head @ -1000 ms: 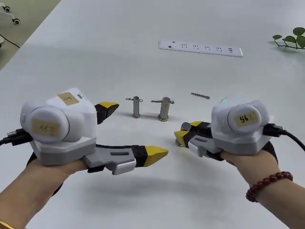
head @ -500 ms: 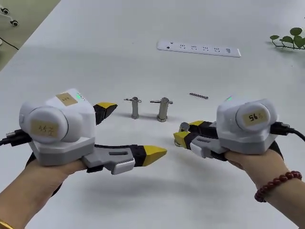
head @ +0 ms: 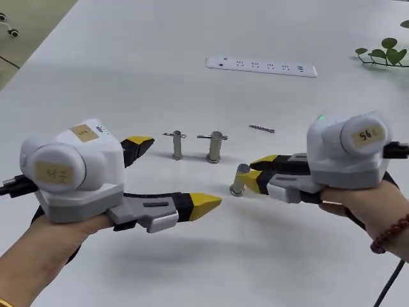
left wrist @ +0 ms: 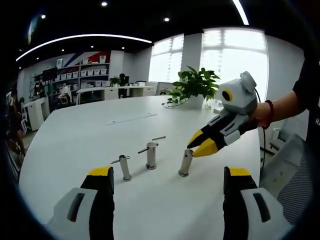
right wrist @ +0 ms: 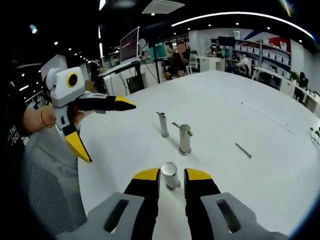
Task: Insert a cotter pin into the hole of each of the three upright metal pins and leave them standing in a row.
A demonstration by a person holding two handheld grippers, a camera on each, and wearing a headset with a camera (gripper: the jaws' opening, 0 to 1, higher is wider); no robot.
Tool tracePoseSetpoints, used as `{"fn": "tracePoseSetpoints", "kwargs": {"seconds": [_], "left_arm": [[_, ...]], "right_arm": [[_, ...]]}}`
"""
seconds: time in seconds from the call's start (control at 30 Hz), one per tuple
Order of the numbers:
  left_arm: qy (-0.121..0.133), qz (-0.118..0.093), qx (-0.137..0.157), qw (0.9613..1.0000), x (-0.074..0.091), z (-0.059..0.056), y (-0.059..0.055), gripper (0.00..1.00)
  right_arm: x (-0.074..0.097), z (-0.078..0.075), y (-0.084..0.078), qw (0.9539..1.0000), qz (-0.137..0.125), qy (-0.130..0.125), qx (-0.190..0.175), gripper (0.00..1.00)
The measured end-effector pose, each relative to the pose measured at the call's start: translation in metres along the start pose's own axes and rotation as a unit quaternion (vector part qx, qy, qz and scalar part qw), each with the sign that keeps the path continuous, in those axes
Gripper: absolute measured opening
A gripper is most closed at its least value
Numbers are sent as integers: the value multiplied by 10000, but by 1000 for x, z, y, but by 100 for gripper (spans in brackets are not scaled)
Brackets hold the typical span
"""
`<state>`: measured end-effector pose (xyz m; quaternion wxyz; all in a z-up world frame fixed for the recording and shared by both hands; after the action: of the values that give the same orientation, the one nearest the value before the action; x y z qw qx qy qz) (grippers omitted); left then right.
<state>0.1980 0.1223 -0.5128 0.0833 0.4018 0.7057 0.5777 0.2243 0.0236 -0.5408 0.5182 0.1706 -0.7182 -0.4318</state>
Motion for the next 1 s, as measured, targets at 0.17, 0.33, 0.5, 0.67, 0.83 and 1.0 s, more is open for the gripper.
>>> {"fn": "tracePoseSetpoints", "kwargs": {"seconds": [0.17,0.33,0.5,0.67,0.83,1.0], "left_arm": [[20,-27,-29,10000,0,0,1,92],[43,-17,-45,10000,1,1,0,93],[35,-9,-28,10000,1,1,0,93],[47,3,-6,10000,1,3,0,93],[65,8,14,10000,0,5,0,93],[93,37,23,9999,0,6,-1,92]], "right_arm": [[5,-12,8,10000,15,-16,-34,15],[9,-26,13,9999,62,-60,93,15],[5,-44,11,9993,309,4,203,16],[-2,-63,5,9980,542,68,313,16],[-7,-82,-1,9967,745,60,325,17],[-12,-95,-9,9955,912,140,238,18]]}}
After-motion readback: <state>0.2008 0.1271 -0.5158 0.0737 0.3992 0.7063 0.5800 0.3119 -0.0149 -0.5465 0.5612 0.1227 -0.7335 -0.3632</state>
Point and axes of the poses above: the centre of the closed fingertips' face, and the gripper's own axes: x roughly backward along the fingers, z roughly to its left, y roughly out of its top, the point moved 1 cm from there along x, roughly backward along the fingers, and after that the axes turned 13 degrees about x, right-handed, at the moved point
